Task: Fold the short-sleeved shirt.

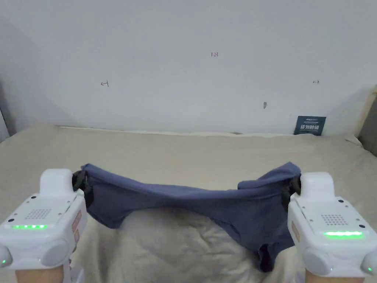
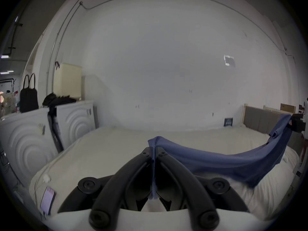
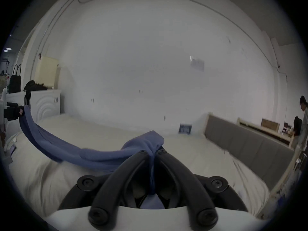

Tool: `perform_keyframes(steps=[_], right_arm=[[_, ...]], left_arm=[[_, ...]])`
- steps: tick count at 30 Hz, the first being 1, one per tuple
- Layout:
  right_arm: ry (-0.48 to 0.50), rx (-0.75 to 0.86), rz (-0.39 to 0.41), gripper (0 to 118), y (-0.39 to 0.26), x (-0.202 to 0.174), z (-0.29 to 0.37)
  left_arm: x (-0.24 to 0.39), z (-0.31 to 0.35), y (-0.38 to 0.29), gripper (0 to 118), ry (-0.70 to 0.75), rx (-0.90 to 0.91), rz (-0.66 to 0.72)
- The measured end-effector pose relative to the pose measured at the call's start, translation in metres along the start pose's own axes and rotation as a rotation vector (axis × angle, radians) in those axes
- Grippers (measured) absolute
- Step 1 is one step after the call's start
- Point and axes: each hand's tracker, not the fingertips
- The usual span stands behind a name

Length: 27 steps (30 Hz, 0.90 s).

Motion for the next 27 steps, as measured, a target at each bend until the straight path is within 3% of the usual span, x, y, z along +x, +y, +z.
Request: perform_keyframes(steps=[3,4,8,12,13,14,15,17,24,25,26,27], right_arm=[[0.038,-0.081,-0.178,6,-0.044,0.012,0.039],[0.014,-0.104,-0.196,6,-0.057,0.012,0.050],[0.014,-0.217,-0.166,6,-0.096,0.006,0.078],[0.031,-0.301,-0.078,6,-0.124,-0.007,0.091],[0.032,-0.297,-0.098,6,-0.131,-0.008,0.095],[0.085,-0.315,-0.183,6,-0.139,-0.005,0.098],[0.113,-0.337,-0.211,6,-0.147,-0.006,0.100],[0.063,-0.393,-0.142,6,-0.160,-0.014,0.102],[0.084,-0.488,-0.102,6,-0.194,-0.029,0.101],[0.076,-0.493,-0.096,6,-0.196,-0.032,0.101],[0.063,-0.493,-0.093,11,-0.196,-0.034,0.101],[0.048,-0.491,-0.094,27,-0.196,-0.035,0.102]], left_arm=[[-0.009,0.037,-0.050,1,0.000,-0.060,0.036],[-0.010,0.047,-0.066,1,-0.006,-0.094,0.053],[-0.011,0.084,-0.120,1,0.017,-0.155,0.030],[-0.013,0.112,-0.152,1,0.012,-0.203,0.028],[-0.016,0.118,-0.159,1,0.007,-0.214,0.027],[-0.017,0.124,-0.165,1,0.009,-0.234,0.030],[-0.019,0.127,-0.170,1,0.010,-0.261,0.012],[-0.028,0.136,-0.180,1,0.017,-0.272,0.006],[-0.035,0.141,-0.209,1,0.031,-0.357,-0.030],[-0.033,0.142,-0.210,4,0.020,-0.358,-0.033],[-0.030,0.143,-0.210,18,-0.001,-0.366,-0.035],[-0.027,0.145,-0.208,48,-0.006,-0.376,-0.054]])
